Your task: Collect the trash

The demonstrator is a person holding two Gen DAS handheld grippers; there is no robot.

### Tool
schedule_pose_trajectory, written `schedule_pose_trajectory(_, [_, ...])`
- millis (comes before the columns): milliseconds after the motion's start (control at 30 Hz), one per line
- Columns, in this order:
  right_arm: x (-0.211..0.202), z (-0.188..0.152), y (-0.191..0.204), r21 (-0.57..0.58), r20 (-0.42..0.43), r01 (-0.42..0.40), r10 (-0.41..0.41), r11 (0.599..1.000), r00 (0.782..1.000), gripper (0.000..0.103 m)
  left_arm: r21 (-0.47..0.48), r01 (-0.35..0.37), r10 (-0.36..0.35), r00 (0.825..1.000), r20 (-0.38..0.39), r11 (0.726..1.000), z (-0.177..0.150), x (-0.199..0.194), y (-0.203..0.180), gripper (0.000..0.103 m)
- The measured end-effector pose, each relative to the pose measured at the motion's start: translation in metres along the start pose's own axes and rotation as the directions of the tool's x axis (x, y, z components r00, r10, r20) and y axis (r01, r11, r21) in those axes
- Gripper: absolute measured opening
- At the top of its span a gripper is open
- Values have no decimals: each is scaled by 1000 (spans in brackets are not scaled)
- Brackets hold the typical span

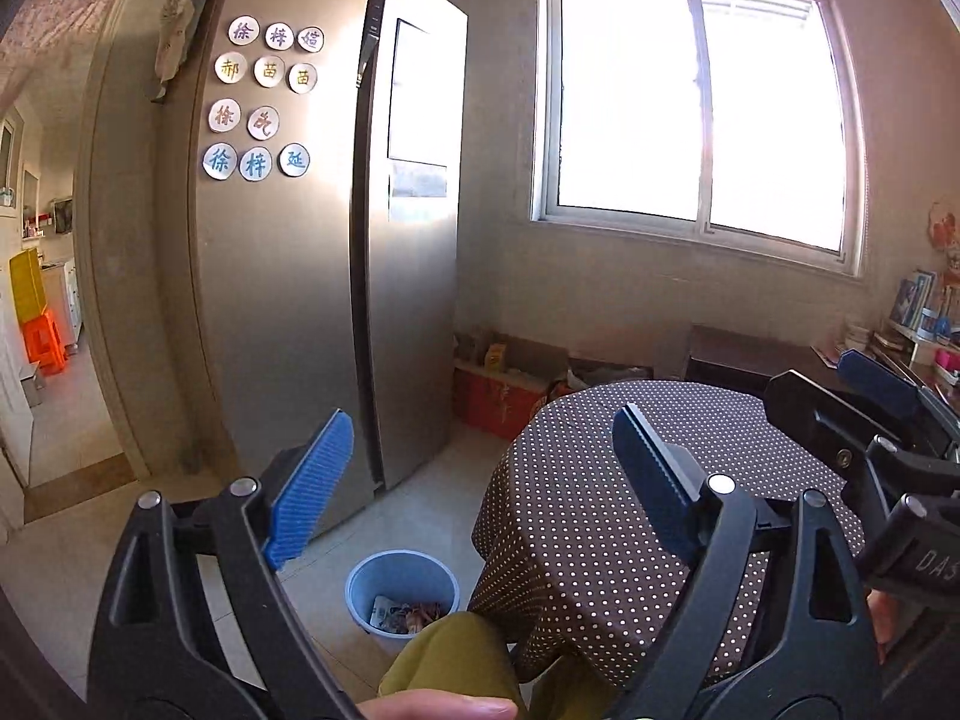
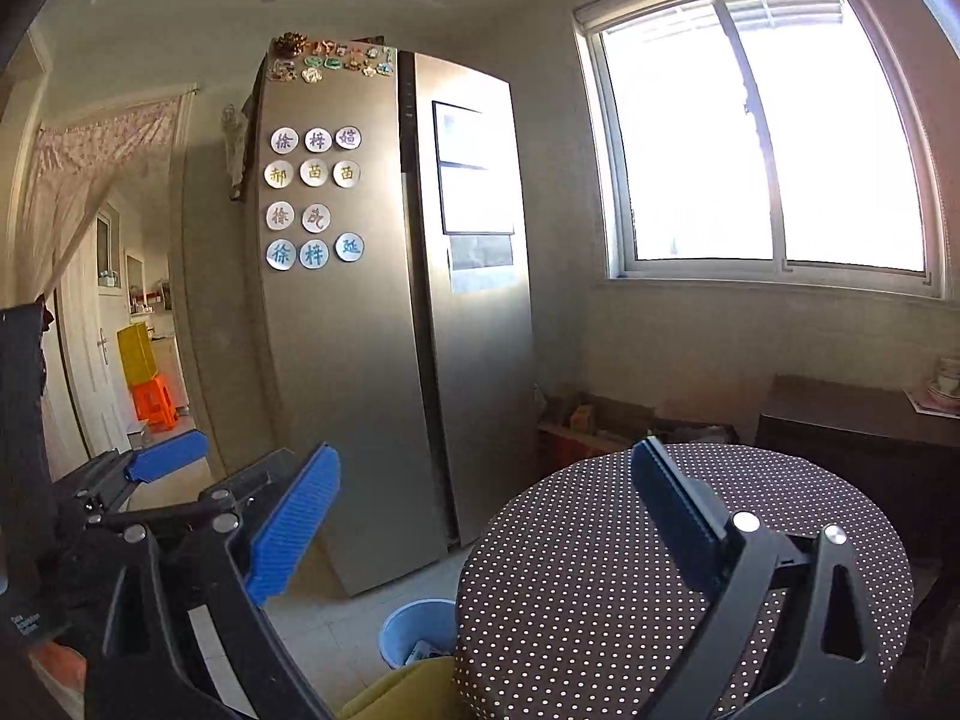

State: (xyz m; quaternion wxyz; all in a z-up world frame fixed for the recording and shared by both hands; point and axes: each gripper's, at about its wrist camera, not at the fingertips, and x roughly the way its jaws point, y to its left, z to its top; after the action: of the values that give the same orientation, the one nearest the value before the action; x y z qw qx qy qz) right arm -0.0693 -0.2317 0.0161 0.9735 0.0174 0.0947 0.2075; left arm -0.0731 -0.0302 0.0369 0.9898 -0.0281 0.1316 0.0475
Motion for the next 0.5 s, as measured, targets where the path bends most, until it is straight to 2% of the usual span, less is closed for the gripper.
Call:
schedule_pose_trajectory(233, [1, -2, -3, -3, 2, 34, -34, 999, 999, 97, 5, 9, -9, 1000, 0, 1000, 1, -1, -4, 87])
schedule_pose_trajectory(500, [10, -6, -6, 12, -31, 28, -28, 1000, 999, 97, 7, 8, -8, 999, -32, 1000, -2, 8, -2, 87])
